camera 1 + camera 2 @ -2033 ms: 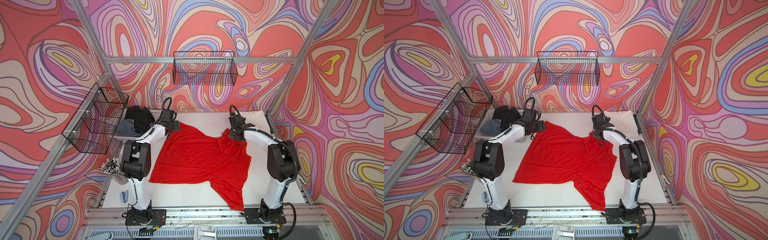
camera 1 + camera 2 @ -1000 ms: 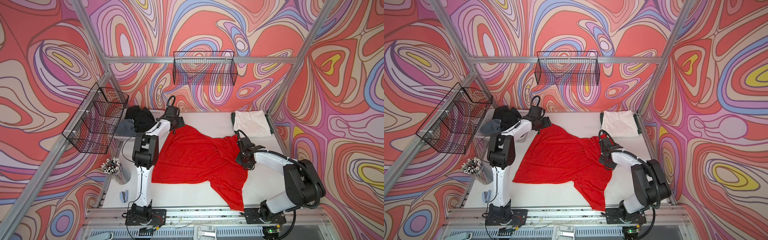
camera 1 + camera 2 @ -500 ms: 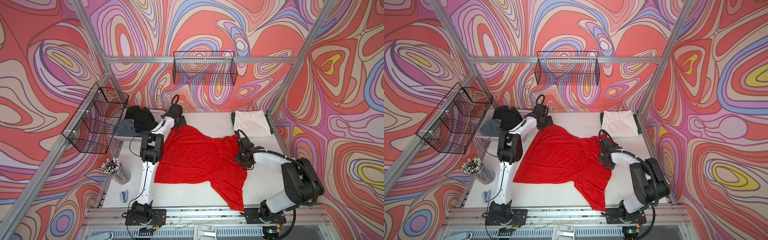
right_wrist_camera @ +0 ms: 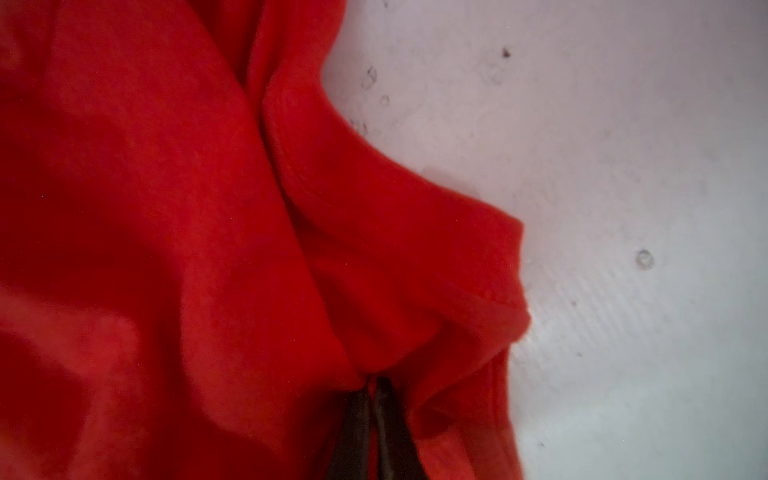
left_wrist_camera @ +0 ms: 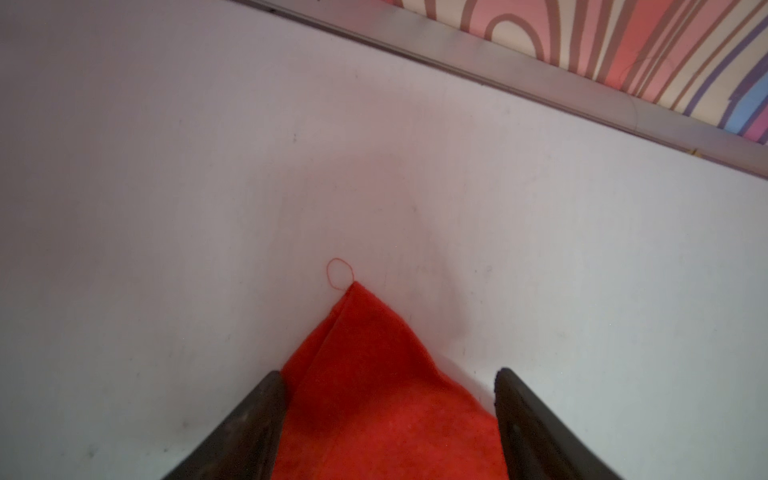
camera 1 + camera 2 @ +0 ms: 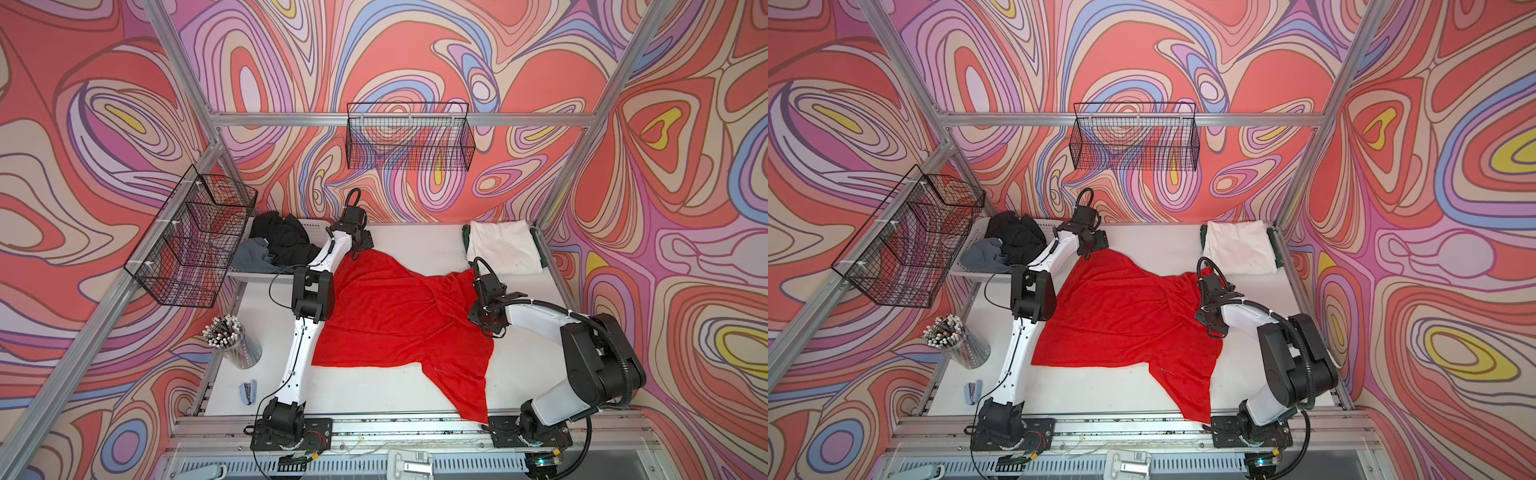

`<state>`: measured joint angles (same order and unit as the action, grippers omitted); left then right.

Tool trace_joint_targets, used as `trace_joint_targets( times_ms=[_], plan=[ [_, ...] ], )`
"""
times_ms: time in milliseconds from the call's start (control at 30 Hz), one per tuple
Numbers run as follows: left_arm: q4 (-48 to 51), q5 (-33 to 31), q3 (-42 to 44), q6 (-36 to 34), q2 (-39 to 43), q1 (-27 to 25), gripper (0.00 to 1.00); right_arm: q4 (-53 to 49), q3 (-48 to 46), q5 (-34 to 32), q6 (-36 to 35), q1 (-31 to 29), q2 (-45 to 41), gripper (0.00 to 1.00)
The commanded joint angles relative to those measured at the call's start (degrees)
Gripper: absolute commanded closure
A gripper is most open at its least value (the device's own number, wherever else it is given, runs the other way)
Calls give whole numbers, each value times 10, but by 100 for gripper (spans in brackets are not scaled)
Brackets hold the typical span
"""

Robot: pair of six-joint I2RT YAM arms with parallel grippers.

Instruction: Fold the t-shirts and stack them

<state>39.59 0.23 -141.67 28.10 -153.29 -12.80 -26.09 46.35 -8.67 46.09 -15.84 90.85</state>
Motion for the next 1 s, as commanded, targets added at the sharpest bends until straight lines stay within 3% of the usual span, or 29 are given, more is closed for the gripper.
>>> trace_joint_targets(
  times_ms=[0, 67, 167, 267, 433, 500, 633, 767, 967],
  plan=[
    [50, 38, -6, 9, -29, 10, 36, -14, -16, 40, -2, -3, 42, 100],
    [55, 54, -8, 11, -34, 14, 51, -17, -11, 37, -7, -3, 44, 100],
    [58, 61, -10, 0, -34, 16, 55, -19, -1, 39, -13, -3, 46, 100],
    [59, 67, -11, -7, -33, 20, 66, -18, 3, 42, -16, -2, 46, 100],
    [58, 87, -14, -16, -38, 20, 87, -22, 20, 41, -29, -2, 47, 100],
    [60, 96, -20, -19, -42, 21, 100, -25, 31, 40, -37, -3, 48, 100],
    [73, 95, -35, -40, -41, 21, 100, -29, 48, 38, -43, -2, 44, 100],
    [80, 38, -23, -60, -8, 23, 100, -44, 90, 32, -54, -3, 42, 100],
    [-21, 1, 123, -65, 116, 33, 100, -93, 177, 6, -82, -2, 32, 100]
  ],
)
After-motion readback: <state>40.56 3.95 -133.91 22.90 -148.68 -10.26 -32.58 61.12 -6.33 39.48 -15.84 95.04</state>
